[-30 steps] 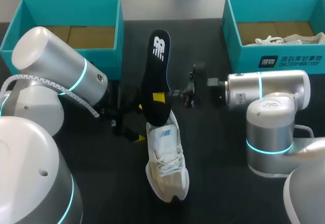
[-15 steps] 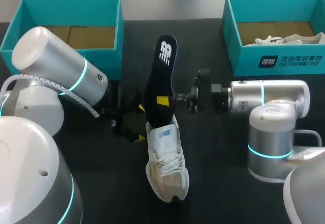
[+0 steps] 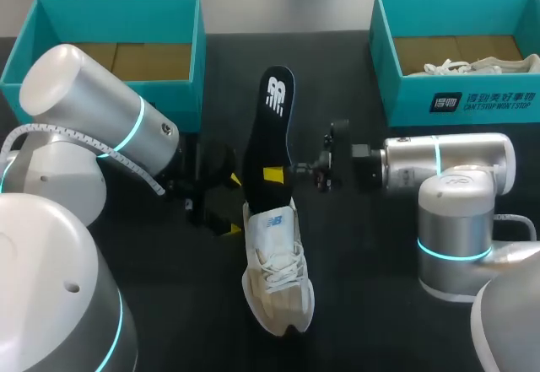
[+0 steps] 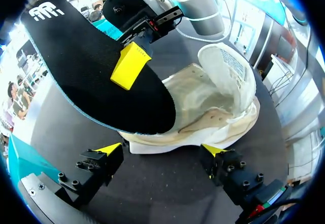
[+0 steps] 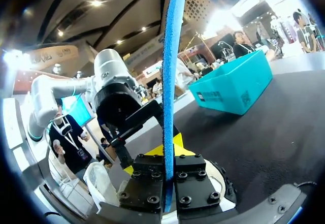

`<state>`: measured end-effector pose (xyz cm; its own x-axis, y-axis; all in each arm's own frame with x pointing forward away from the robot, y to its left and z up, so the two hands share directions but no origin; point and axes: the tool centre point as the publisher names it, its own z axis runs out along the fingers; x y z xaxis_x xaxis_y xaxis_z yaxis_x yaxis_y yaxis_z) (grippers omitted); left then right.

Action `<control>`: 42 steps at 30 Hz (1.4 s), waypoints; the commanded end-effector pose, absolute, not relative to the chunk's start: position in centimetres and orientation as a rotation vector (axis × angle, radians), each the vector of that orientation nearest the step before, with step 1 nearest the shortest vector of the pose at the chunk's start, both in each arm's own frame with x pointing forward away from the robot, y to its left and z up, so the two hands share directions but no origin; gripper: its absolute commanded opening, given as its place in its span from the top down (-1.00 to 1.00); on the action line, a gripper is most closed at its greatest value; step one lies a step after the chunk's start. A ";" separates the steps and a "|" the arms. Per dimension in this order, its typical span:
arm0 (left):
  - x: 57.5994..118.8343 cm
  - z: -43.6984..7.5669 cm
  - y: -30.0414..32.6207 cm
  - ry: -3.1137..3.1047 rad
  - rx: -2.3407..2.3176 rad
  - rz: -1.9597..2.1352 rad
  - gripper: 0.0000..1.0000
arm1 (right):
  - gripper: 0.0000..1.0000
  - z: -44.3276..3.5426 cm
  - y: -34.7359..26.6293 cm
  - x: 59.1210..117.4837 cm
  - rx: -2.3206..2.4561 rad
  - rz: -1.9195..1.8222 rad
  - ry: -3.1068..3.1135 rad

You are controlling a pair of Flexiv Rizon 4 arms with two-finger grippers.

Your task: Take the shoe out of the shoebox, open the shoe tongue, remove and reinsert the insole, then place the shoe into the shoebox

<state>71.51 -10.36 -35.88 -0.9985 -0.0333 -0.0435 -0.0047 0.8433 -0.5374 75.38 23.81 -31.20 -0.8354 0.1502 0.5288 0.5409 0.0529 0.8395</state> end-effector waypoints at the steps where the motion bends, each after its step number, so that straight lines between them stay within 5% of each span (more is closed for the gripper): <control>1: 71.5 -35.9 -10.5 2.967 -0.031 -0.858 -1.00 | 1.00 -31.6 23.9 75.2 -0.698 -1.841 -2.032; 42: 71.5 -35.9 -10.5 2.967 -0.031 -0.858 -1.00 | 1.00 -35.4 24.2 69.3 -0.700 -1.596 -1.916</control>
